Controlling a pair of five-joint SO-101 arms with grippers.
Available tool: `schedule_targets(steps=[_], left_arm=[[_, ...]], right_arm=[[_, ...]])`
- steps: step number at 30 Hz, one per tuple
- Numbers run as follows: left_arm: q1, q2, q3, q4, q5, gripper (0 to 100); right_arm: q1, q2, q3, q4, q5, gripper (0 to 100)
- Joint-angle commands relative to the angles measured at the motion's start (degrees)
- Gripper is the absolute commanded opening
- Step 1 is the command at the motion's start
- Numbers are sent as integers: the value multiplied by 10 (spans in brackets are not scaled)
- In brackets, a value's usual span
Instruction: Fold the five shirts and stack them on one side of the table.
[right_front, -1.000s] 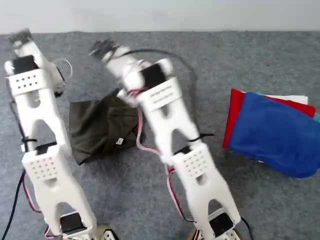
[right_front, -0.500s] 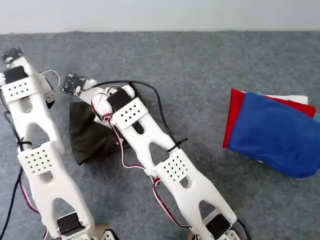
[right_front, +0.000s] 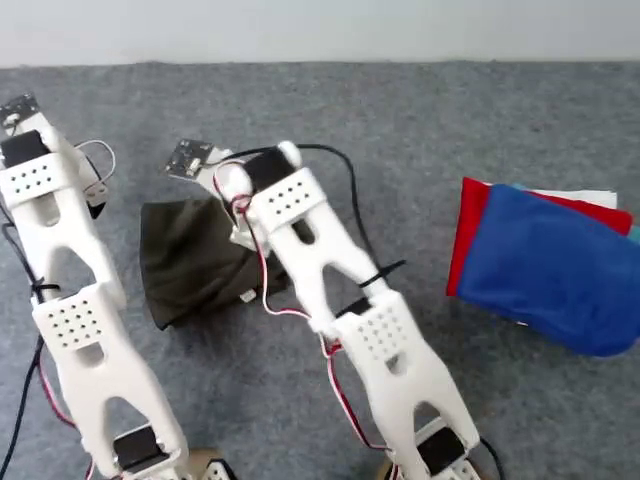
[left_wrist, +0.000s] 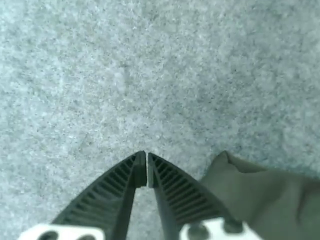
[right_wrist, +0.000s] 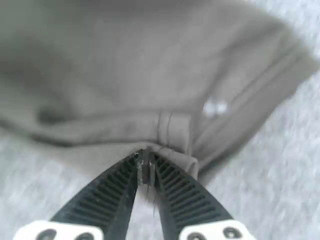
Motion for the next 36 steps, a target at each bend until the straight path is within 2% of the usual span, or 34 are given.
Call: schedule_targets(steps=[1,4,6,12,20,23,30,36], left_arm=[[-1,-4,-21,3,-18,11],[-1,-4,-23,4,-21,11],[1,-7,-24,4,-21,11],[9,-7,-24,15,-21,11],[6,-7,-19,22,-21,11],[10,-8,-19,22,-21,11],[9,-8,-19,23,-32,11],[9,-8,-20,23,-32,11]], right_arm=[[9,-172,268,27,-4,8],[39,-241,437,8,14,8],[64,-279,467,-1,26,8],[61,-314,332,-54,27,8],[8,-197,210,-308,28,8],[-1,-124,197,-354,31,8],[23,-51,146,-215,33,8],[40,-72,79,-6,33,8]])
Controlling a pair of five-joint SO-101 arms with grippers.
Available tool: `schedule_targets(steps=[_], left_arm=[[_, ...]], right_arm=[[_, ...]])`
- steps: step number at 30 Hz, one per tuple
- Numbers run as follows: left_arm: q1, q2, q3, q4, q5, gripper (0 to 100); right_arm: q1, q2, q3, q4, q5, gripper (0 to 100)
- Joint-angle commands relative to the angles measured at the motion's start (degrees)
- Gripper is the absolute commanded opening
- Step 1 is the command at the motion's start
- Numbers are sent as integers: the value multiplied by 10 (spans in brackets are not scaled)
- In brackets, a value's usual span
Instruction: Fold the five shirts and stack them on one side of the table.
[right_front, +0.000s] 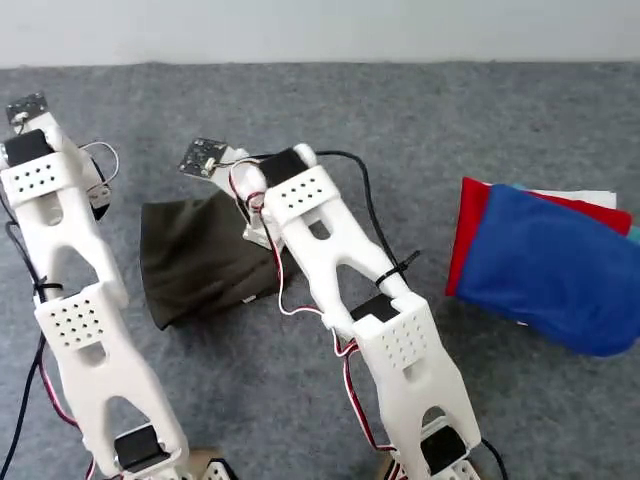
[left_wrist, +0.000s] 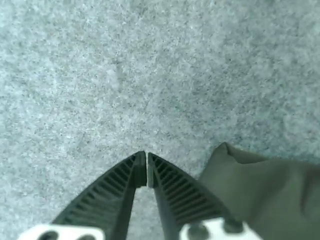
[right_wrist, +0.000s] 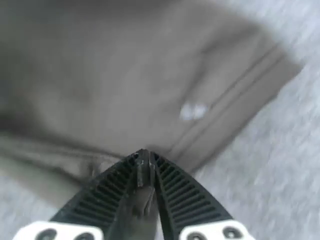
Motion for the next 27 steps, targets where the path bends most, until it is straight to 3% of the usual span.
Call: schedule_targets(steps=[1,5,15,21,27], left_arm=[[4,-8,-19,12,-4,11],[3,-8,-19,12,-5,11],[5,-8,-19,12,-5,11],[8,-8,-19,12,-5,11],[4,-8,-19,12,-5,11]], right_arm=[[15,-34,-58,140,8,8],[44,-100,6,139,7,8],[73,-319,400,134,8,8],[91,-345,316,80,8,8],[72,-320,206,-58,7,8]])
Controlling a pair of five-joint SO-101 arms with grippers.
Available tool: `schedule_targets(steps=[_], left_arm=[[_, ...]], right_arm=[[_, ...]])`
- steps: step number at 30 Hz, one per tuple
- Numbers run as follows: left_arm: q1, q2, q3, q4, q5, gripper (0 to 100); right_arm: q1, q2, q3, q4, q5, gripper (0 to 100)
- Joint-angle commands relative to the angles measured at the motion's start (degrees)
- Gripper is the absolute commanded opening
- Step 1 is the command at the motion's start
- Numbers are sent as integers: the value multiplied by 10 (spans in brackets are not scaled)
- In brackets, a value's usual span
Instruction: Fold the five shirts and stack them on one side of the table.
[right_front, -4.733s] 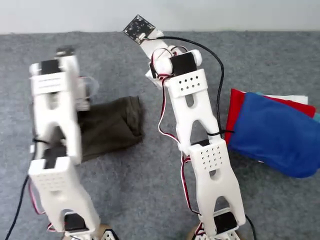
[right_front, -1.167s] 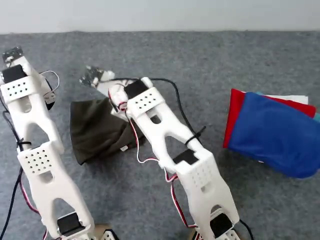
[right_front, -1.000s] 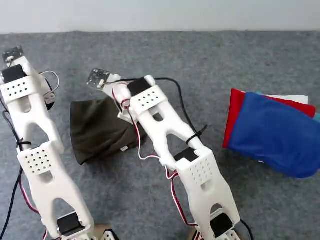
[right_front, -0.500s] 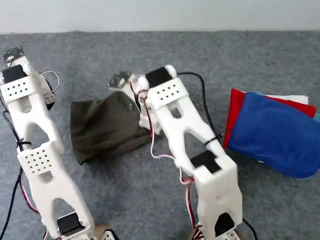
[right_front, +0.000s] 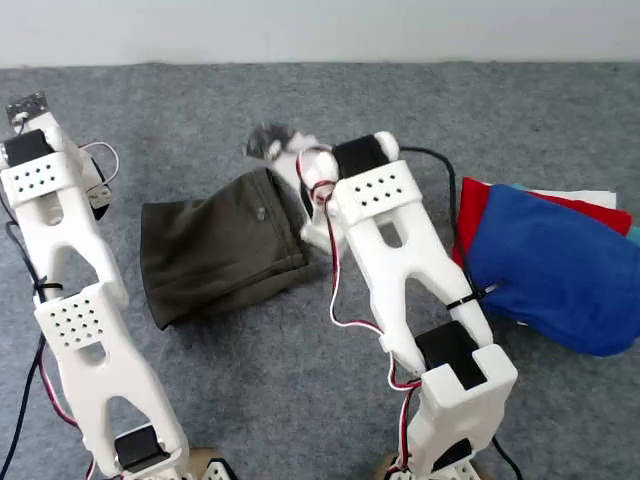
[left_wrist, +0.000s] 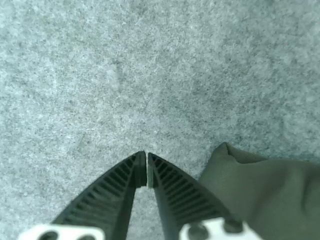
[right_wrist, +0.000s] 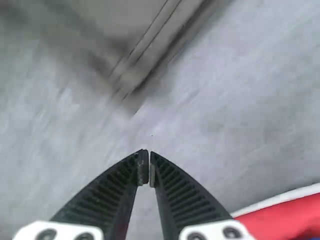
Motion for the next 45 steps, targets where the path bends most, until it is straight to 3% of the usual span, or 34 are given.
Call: schedule_targets(steps=[1,6,11,22,25,28,33,36,41,45], left_arm=[[3,-8,-19,12,-4,11],[8,-8,-19,12,-4,11],[5,-8,-19,12,-4,11],[9,-49,-19,12,-4,11],[33,-107,-18,12,-30,11],[108,-159,20,12,-46,12],[179,-234,164,11,-64,12],[178,-237,262,-28,-63,12],[114,-201,371,-189,-34,12],[82,-171,354,-195,11,12]], right_arm=[[-21,-1,-62,-104,4,8],[-68,68,-64,-239,4,8],[-101,160,-65,-271,3,8],[-102,174,-87,7,1,8],[-98,211,-91,0,1,8],[-96,226,-102,-53,1,8],[-87,178,-187,8,3,8],[-72,145,-237,44,2,8],[-60,113,-264,76,1,8],[-68,115,-264,101,0,8]])
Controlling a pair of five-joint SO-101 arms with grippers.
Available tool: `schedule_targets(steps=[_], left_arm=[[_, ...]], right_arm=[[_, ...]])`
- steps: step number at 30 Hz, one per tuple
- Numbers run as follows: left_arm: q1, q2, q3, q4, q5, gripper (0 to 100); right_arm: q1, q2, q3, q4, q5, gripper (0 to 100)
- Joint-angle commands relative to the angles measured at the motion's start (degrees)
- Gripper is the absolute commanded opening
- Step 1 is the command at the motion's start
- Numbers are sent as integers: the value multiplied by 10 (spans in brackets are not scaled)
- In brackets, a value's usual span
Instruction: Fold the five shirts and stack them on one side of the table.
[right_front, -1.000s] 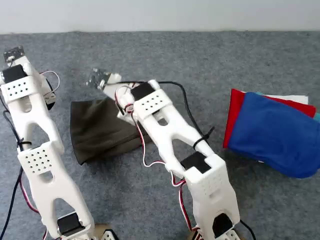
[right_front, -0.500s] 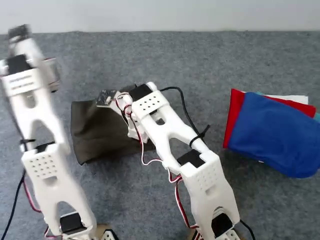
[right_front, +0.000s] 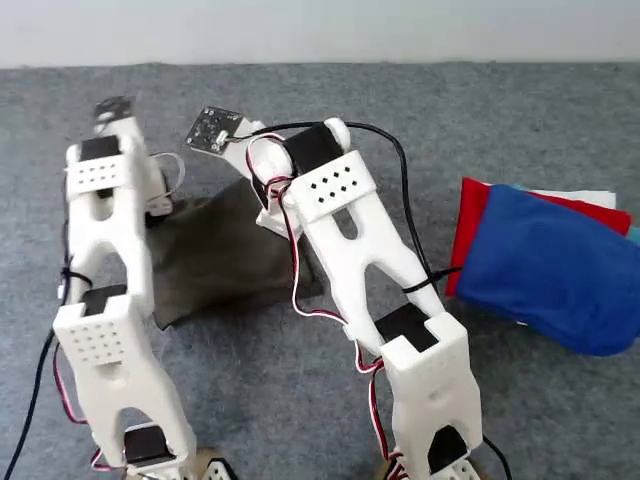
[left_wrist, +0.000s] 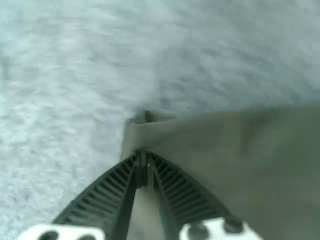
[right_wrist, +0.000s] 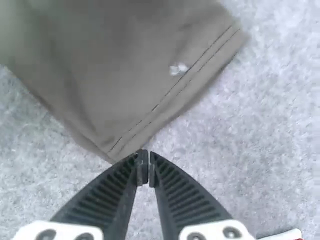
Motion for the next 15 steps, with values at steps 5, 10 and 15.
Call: schedule_targets(steps=[5,10,15], left_arm=[[-3,24,-18,-4,19,12],[17,69,-21,-3,23,12],[4,58,-37,-4,42,12]], right_arm=[[-4,-14,-22,15,-1,8],[1,79,3,16,-25,8],[16,190,3,10,-72,8]])
